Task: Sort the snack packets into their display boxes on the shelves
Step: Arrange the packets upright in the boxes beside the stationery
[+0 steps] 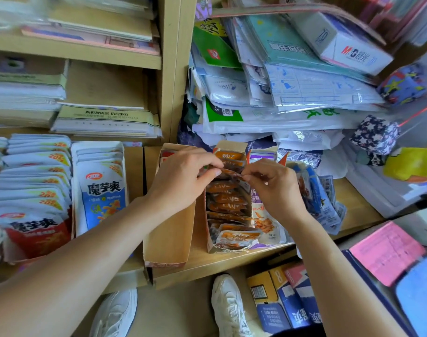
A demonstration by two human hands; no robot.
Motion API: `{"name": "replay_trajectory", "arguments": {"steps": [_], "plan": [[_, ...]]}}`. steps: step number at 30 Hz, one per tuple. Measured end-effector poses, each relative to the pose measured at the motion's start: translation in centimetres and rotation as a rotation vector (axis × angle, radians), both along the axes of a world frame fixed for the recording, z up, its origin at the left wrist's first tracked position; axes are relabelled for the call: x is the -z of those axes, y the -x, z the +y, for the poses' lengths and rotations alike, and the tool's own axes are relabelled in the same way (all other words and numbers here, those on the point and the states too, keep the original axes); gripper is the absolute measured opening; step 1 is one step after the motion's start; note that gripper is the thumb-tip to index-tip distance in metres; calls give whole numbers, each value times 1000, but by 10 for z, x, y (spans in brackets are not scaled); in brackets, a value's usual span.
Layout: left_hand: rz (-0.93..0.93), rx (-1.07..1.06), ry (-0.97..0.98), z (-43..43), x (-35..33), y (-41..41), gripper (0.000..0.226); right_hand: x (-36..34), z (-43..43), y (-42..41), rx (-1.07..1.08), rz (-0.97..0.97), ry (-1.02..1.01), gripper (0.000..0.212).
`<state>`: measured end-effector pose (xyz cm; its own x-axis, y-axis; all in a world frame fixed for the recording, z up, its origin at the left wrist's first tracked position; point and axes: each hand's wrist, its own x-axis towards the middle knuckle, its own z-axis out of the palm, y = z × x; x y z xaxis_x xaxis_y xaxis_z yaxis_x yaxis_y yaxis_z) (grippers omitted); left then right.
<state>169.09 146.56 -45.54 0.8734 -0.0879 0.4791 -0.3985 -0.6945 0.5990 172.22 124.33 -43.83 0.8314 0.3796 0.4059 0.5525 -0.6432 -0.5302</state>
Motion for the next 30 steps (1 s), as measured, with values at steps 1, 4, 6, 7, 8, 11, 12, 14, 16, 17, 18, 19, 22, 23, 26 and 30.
{"name": "replay_trajectory", "arguments": {"steps": [1, 4, 6, 7, 8, 11, 12, 14, 16, 17, 18, 19, 22, 23, 26, 30], "plan": [[-20, -9, -5, -1, 0, -1, 16, 1, -1, -1, 2, 7, -8, 12], [-98, -13, 54, -6, -5, 0, 14, 3, 0, -2, 58, 113, -46, 10], [-112, -16, 81, -6, -7, 0, 10, 5, 2, -3, 105, 151, -52, 10], [-108, -11, 67, -5, -6, 0, 8, 5, 3, -3, 124, 158, -64, 11], [-106, -6, 35, -4, -5, -1, 6, 4, 4, -2, 137, 164, -76, 14], [-76, 6, -70, -6, -3, -1, 4, 0, 2, 0, 126, 195, -94, 25], [-48, -2, -103, -8, -3, -1, 5, -1, 2, 1, 116, 215, -96, 27], [7, -37, -182, -14, -2, -1, 7, -1, 2, 3, 107, 235, -74, 27], [17, -53, -246, -19, -2, 0, 9, 0, 3, 4, 86, 202, -13, 24], [9, -49, -274, -20, -3, 0, 10, 2, 3, 5, 63, 167, 22, 21], [-5, -40, -301, -20, -3, 0, 12, 4, 5, 5, 42, 121, 62, 18], [-26, -27, -323, -18, -4, 0, 12, 5, 6, 5, 35, 79, 95, 16], [-82, 13, -361, -11, -3, 1, 20, 8, 10, 7, 73, 9, 136, 13], [-73, 18, -369, -8, -3, 1, 25, 7, 11, 7, 83, 6, 129, 13], [-47, 32, -385, -2, 0, 1, 32, 4, 8, 5, 137, 47, 12, 17], [-60, 10, -416, -1, 3, 1, 22, 5, 7, -4, 181, 57, 14, 24]]}}
